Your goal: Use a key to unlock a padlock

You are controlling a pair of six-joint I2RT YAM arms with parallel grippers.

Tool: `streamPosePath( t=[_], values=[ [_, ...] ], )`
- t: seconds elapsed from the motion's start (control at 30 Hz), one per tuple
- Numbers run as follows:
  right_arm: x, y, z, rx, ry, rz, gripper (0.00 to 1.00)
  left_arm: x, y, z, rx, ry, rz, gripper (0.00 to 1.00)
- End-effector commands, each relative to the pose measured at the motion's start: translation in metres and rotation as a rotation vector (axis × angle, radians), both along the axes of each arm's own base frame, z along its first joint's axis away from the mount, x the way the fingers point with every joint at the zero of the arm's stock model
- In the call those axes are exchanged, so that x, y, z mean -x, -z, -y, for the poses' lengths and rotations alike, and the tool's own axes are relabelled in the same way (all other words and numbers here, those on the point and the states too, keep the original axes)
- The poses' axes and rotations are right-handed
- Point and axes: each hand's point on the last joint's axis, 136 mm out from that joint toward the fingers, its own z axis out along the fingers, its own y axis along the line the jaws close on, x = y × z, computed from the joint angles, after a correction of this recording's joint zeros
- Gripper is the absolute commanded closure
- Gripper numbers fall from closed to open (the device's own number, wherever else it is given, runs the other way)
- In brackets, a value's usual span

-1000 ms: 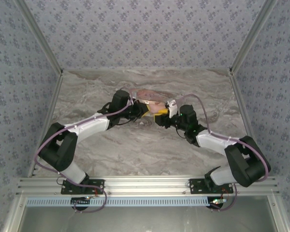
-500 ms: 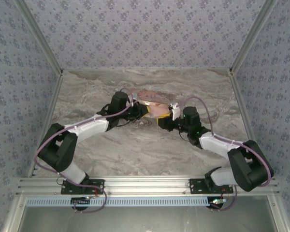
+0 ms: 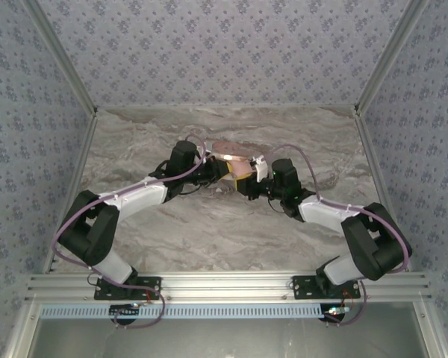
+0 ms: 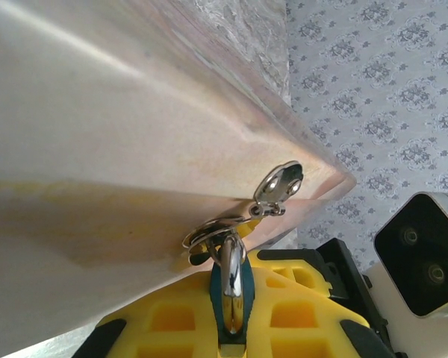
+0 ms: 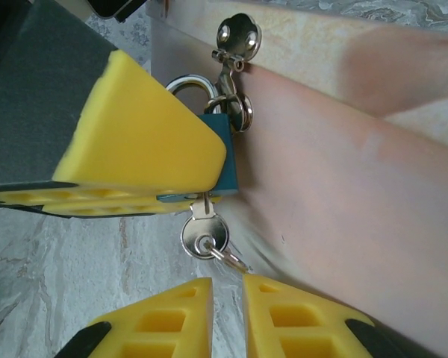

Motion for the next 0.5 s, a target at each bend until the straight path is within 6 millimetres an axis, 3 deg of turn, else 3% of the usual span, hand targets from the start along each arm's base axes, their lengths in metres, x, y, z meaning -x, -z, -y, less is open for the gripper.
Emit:
streamPosePath(
  t=[0.0,0.47],
  values=[
    [-0.011,-0.002,-0.004,0.013,0.009,0.022,0.83,0.011,-0.048,0.011,0.111,0.089,0.130,1.00],
    [-0.024,-0.021,-0.016,-0.028,-0.012,0.084,0.86,0.016,-0.048,0.014,0.126,0.103,0.112,1.00]
  ],
)
